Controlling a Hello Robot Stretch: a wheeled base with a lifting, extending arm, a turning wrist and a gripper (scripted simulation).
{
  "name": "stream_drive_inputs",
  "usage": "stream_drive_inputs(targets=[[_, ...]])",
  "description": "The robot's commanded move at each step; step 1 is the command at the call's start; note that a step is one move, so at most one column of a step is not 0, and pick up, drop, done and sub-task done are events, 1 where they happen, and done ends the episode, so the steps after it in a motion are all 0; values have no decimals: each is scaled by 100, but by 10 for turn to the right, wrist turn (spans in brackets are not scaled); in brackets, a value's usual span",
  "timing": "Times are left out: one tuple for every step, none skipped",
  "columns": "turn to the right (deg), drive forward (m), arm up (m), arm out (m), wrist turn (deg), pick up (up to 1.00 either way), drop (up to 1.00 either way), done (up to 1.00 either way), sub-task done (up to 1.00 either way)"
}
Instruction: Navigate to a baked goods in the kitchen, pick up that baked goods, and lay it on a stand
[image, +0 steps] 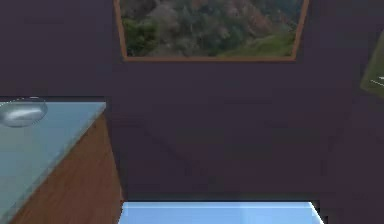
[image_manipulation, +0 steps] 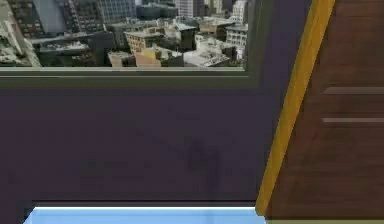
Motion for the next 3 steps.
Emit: stream_drive_inputs(targets=[[-450,0,0,0,0,0,0,0,0],[-450,0,0,0,0,0,0,0,0],[-30,0,0,0,0,0,0,0,0]])
